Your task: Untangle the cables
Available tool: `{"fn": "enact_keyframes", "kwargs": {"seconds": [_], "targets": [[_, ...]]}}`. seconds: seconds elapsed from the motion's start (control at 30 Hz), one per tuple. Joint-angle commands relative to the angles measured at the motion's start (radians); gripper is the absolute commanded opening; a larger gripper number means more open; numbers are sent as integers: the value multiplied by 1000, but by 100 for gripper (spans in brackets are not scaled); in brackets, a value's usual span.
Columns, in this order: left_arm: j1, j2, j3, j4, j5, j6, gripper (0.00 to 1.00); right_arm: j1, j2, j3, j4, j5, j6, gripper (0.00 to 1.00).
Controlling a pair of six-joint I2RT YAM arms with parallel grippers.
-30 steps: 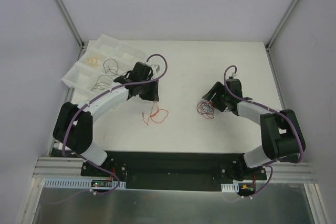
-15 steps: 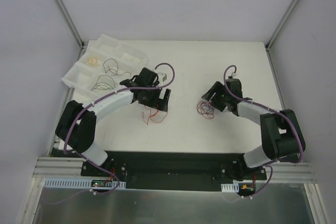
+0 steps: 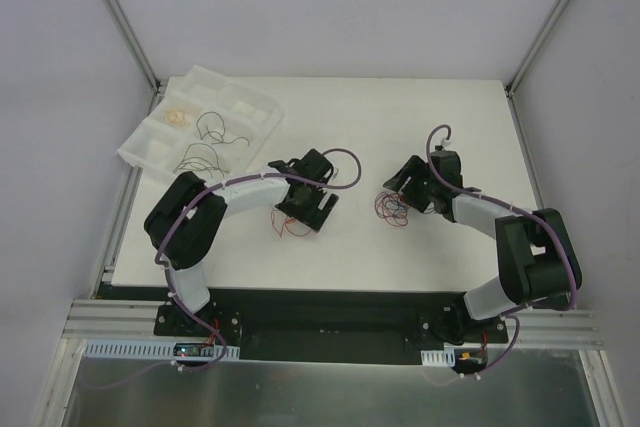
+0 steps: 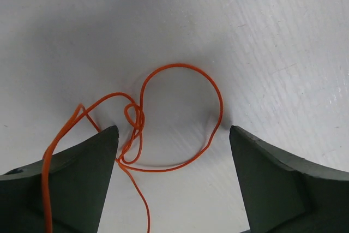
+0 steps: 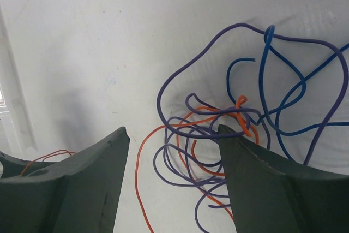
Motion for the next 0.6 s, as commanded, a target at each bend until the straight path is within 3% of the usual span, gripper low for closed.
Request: {"fn": "enact_keyframes", "kwargs": {"seconds": [0.0,0.03,0.27,0.43,0.57], "targets": [[-6,47,37,-25,-47,23,76,-8,-6,-2,38,-21,-3,69],[-8,56,37,-25,-38,24,70,-8,-4,-2,38,-22,-3,69],[-5,-11,49,-23,-48,41,3,-10,-10,-12,53,-25,-2,69],[98,-129,118,-25,-15,69,0,-11,-16,-19,65,-32,-3,69],[280,-184,223,-34,167,60,0,-10,-19,-25,76,-38,-3,69]]}}
